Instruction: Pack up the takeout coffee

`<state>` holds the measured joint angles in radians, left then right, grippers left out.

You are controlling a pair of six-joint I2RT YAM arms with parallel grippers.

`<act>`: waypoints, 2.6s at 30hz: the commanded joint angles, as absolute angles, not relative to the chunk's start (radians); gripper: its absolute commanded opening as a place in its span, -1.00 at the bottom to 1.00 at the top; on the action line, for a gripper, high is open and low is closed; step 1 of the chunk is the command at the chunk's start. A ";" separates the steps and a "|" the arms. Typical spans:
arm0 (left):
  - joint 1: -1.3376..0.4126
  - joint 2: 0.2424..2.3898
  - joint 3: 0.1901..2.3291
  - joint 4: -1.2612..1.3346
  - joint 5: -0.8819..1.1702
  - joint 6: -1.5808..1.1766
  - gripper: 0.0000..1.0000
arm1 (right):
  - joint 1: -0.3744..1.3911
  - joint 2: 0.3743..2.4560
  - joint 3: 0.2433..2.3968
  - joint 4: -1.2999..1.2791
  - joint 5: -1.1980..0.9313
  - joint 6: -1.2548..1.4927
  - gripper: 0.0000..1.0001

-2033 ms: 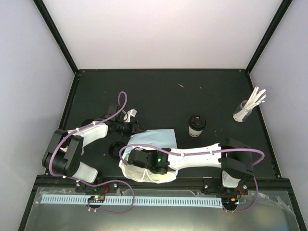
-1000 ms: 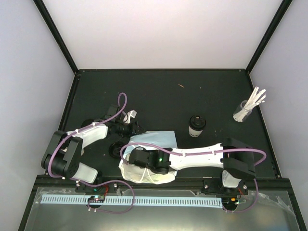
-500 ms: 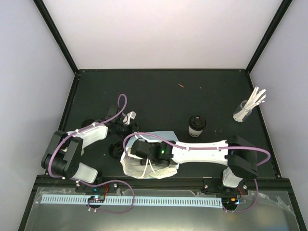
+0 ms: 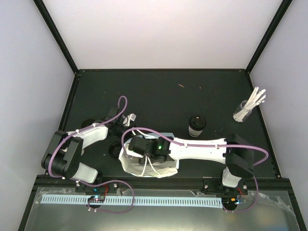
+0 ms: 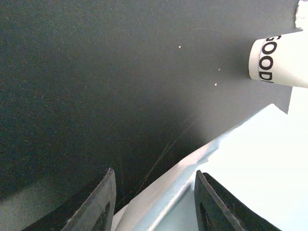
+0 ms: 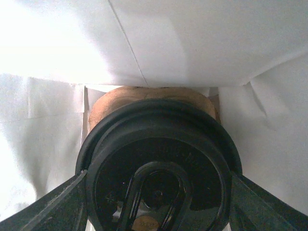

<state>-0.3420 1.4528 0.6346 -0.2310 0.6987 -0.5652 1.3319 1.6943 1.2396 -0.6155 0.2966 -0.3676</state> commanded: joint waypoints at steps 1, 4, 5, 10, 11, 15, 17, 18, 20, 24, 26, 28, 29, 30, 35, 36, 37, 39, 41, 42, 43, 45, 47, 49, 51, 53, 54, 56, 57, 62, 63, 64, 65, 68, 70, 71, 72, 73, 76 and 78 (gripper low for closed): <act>-0.379 1.402 0.649 -0.233 0.826 -0.579 -0.08 | 1.313 1.817 1.213 -0.756 0.316 -0.305 -0.03; -0.380 1.404 0.650 -0.232 0.825 -0.580 -0.08 | 1.322 1.830 1.208 -0.740 0.435 -0.302 -0.04; -0.380 1.405 0.650 -0.232 0.826 -0.582 -0.08 | 1.328 1.831 1.199 -0.725 0.463 -0.303 -0.05; -0.382 1.408 0.652 -0.232 0.825 -0.582 -0.08 | 1.331 1.808 1.169 -0.682 0.480 -0.310 -0.04; -0.382 1.408 0.652 -0.232 0.825 -0.581 -0.08 | 1.331 1.803 1.165 -0.679 0.473 -0.312 -0.04; -0.382 1.406 0.653 -0.231 0.825 -0.582 -0.08 | 1.331 1.801 1.160 -0.679 0.464 -0.315 -0.04; -0.382 1.404 0.653 -0.232 0.826 -0.583 -0.08 | 1.333 1.802 1.158 -0.673 0.479 -0.310 -0.04; -0.382 1.401 0.653 -0.233 0.826 -0.583 -0.08 | 1.335 1.800 1.155 -0.668 0.486 -0.310 -0.04; -0.382 1.395 0.655 -0.235 0.825 -0.584 -0.08 | 1.349 1.784 1.135 -0.638 0.515 -0.319 -0.04; -0.382 1.383 0.656 -0.244 0.822 -0.581 -0.08 | 1.375 1.746 1.110 -0.594 0.549 -0.320 -0.04; -0.383 1.376 0.655 -0.249 0.818 -0.581 -0.07 | 1.387 1.735 1.105 -0.585 0.569 -0.319 -0.04; -0.383 1.369 0.655 -0.253 0.816 -0.578 -0.07 | 1.400 1.732 1.100 -0.578 0.588 -0.316 -0.04; -0.383 1.366 0.654 -0.255 0.815 -0.579 -0.07 | 1.404 1.732 1.098 -0.578 0.595 -0.315 -0.04; -0.383 1.362 0.652 -0.256 0.815 -0.578 -0.08 | 1.409 1.732 1.096 -0.574 0.601 -0.312 -0.04; -0.385 1.339 0.641 -0.264 0.815 -0.579 -0.08 | 1.433 1.727 1.083 -0.562 0.631 -0.297 -0.04; -0.385 1.333 0.638 -0.265 0.814 -0.579 -0.08 | 1.438 1.725 1.079 -0.559 0.640 -0.295 -0.04; -0.385 1.328 0.636 -0.267 0.813 -0.580 -0.08 | 1.445 1.725 1.078 -0.556 0.647 -0.293 -0.04; -0.386 1.316 0.631 -0.269 0.813 -0.580 -0.08 | 1.457 1.724 1.071 -0.551 0.660 -0.288 -0.04; -0.388 1.306 0.625 -0.270 0.812 -0.583 -0.08 | 1.470 1.727 1.065 -0.543 0.679 -0.284 -0.04; -0.388 1.301 0.622 -0.270 0.810 -0.584 -0.08 | 1.476 1.729 1.060 -0.538 0.693 -0.280 -0.04; -0.389 1.295 0.618 -0.270 0.809 -0.586 -0.08 | 1.483 1.730 1.055 -0.535 0.705 -0.277 -0.04; -0.391 1.288 0.610 -0.267 0.808 -0.590 -0.08 | 1.494 1.733 1.047 -0.527 0.712 -0.272 -0.04; -0.393 1.287 0.604 -0.263 0.806 -0.593 -0.08 | 1.500 1.732 1.039 -0.524 0.712 -0.264 -0.04; -0.394 1.287 0.599 -0.261 0.803 -0.595 -0.08 | 1.505 1.727 1.028 -0.517 0.722 -0.260 -0.04; -0.394 1.287 0.599 -0.261 0.800 -0.595 -0.08 | 1.504 1.720 1.021 -0.513 0.721 -0.262 -0.04; -0.394 1.287 0.602 -0.256 0.799 -0.597 -0.07 | 1.505 1.714 1.017 -0.516 0.721 -0.268 -0.04; -0.394 1.287 0.604 -0.254 0.797 -0.597 -0.07 | 1.505 1.713 1.016 -0.518 0.722 -0.270 -0.04; -0.393 1.290 0.609 -0.247 0.796 -0.602 -0.06 | 1.505 1.707 1.015 -0.517 0.719 -0.278 -0.04; -0.394 1.292 0.610 -0.241 0.797 -0.607 -0.06 | 1.504 1.701 1.011 -0.513 0.718 -0.283 -0.04; -0.394 1.306 0.612 -0.223 0.800 -0.617 0.02 | 1.505 1.691 0.984 -0.479 0.717 -0.301 -0.04; -0.394 1.309 0.612 -0.221 0.800 -0.617 0.04 | 1.505 1.694 0.982 -0.479 0.716 -0.305 -0.03; -0.394 1.312 0.613 -0.220 0.801 -0.617 0.04 | 1.505 1.699 0.984 -0.480 0.717 -0.307 -0.03; -0.394 1.313 0.614 -0.219 0.802 -0.617 0.04 | 1.505 1.704 0.985 -0.481 0.719 -0.309 -0.04; -0.393 1.309 0.629 -0.236 0.800 -0.604 0.08 | 1.505 1.703 0.986 -0.479 0.719 -0.314 -0.03; -0.393 1.298 0.654 -0.283 0.781 -0.577 0.12 | 1.505 1.692 0.986 -0.480 0.707 -0.316 -0.03; -0.391 1.290 0.670 -0.314 0.765 -0.562 0.14 | 1.505 1.686 0.988 -0.480 0.700 -0.317 -0.03; -0.388 1.287 0.683 -0.343 0.751 -0.547 0.16 | 1.503 1.683 0.988 -0.481 0.693 -0.317 -0.03; -0.383 1.252 0.696 -0.381 0.733 -0.533 0.17 | 1.502 1.679 0.988 -0.483 0.685 -0.318 -0.03; -0.368 1.182 0.724 -0.453 0.691 -0.505 0.22 | 1.495 1.673 0.991 -0.490 0.668 -0.316 -0.03; -0.362 1.134 0.735 -0.495 0.665 -0.488 0.25 | 1.487 1.669 0.991 -0.492 0.650 -0.315 -0.03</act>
<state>-0.3676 1.2423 0.6556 -0.3645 0.6540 -0.5350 1.5215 1.6638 1.0241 -0.4004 0.7273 -0.3168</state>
